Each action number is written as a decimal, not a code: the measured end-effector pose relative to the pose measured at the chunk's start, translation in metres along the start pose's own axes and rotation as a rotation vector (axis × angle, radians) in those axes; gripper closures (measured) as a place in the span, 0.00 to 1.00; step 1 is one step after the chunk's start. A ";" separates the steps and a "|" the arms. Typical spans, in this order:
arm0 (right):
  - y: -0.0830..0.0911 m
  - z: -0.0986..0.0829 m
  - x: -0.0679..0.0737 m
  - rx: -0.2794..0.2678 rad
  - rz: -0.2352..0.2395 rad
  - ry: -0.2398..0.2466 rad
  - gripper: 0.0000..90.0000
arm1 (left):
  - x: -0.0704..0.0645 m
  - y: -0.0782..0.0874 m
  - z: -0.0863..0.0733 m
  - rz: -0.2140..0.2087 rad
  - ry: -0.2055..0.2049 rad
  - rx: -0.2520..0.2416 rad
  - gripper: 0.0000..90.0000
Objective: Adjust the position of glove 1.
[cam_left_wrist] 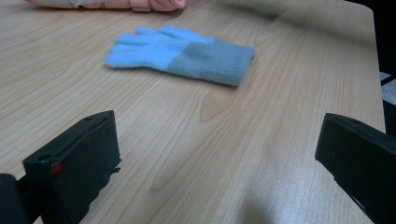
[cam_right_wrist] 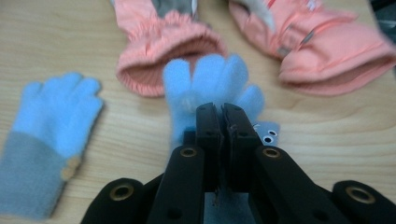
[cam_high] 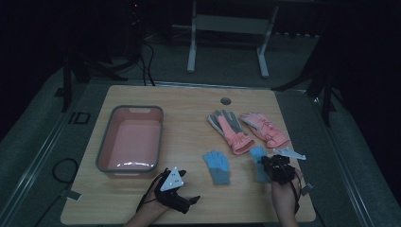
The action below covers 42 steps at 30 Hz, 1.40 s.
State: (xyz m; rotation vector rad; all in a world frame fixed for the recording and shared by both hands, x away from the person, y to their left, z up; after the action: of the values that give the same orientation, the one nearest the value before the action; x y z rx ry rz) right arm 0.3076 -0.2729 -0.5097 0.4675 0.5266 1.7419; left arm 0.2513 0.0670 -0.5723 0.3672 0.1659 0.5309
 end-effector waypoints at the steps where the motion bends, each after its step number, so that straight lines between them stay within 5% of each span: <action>1: -0.003 -0.003 0.001 0.008 -0.001 -0.006 0.96 | 0.000 0.000 0.000 -0.002 -0.001 0.000 0.00; 11: -0.039 -0.033 0.003 0.097 -0.020 -0.008 0.87 | 0.000 0.000 0.000 -0.006 -0.004 0.003 0.00; 18: -0.034 -0.028 0.000 0.102 0.017 0.020 0.74 | 0.000 0.000 0.000 -0.008 -0.005 0.002 0.00; 21: -0.029 -0.021 -0.003 0.093 0.056 0.090 0.69 | -0.001 0.000 0.000 -0.008 -0.005 0.003 0.00; 25: -0.025 -0.012 -0.013 0.091 0.189 0.161 0.67 | 0.000 0.000 0.000 -0.005 -0.004 0.002 0.00; 29: -0.026 -0.015 -0.019 0.101 0.272 0.231 0.67 | 0.000 -0.001 0.000 -0.004 -0.005 0.009 0.00; 35: -0.031 -0.034 -0.021 0.139 0.275 0.265 0.68 | 0.000 -0.001 0.000 -0.004 0.003 0.006 0.00; 38: -0.029 -0.038 -0.022 0.126 0.269 0.275 0.84 | 0.000 0.000 0.000 -0.004 0.004 0.002 0.00; 42: -0.027 -0.042 -0.019 0.098 0.244 0.292 0.92 | 0.002 0.000 0.000 -0.005 0.018 0.000 0.00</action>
State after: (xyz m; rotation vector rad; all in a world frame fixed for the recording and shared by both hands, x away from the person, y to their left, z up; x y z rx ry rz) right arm 0.3100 -0.2905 -0.5602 0.3581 0.7924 2.0403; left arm 0.2526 0.0679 -0.5724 0.3624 0.1840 0.5292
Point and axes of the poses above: each handheld gripper's, and its own axes: y roughly backward along the jaws, z roughly out of its top, x roughly to its left, the point moved 2 cm from there along -y, roughly forward along the jaws, and after that the axes turned 7 degrees about -x, right-handed, at the moved point
